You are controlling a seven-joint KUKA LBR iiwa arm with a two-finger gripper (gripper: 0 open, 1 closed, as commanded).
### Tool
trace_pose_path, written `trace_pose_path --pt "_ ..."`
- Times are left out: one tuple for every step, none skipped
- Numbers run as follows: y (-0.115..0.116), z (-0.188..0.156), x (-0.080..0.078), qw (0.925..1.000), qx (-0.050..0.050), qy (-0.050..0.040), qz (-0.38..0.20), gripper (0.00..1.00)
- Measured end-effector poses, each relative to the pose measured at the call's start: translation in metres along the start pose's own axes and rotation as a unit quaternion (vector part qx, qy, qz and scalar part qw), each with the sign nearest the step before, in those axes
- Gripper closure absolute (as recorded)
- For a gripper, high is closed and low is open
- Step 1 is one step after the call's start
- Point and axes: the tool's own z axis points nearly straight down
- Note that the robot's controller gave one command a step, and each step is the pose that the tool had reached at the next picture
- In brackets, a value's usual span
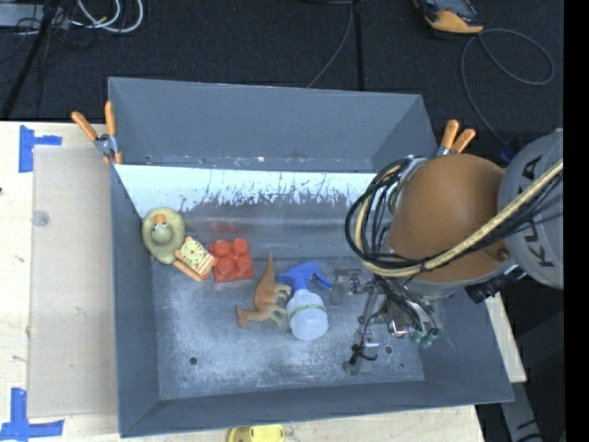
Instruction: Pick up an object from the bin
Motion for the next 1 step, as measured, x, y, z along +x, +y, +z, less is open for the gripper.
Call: trace_pose_path --pt "-0.0002 -0.0039 -0.0016 1.0000 0.000 -0.0039 0.001 0.00"
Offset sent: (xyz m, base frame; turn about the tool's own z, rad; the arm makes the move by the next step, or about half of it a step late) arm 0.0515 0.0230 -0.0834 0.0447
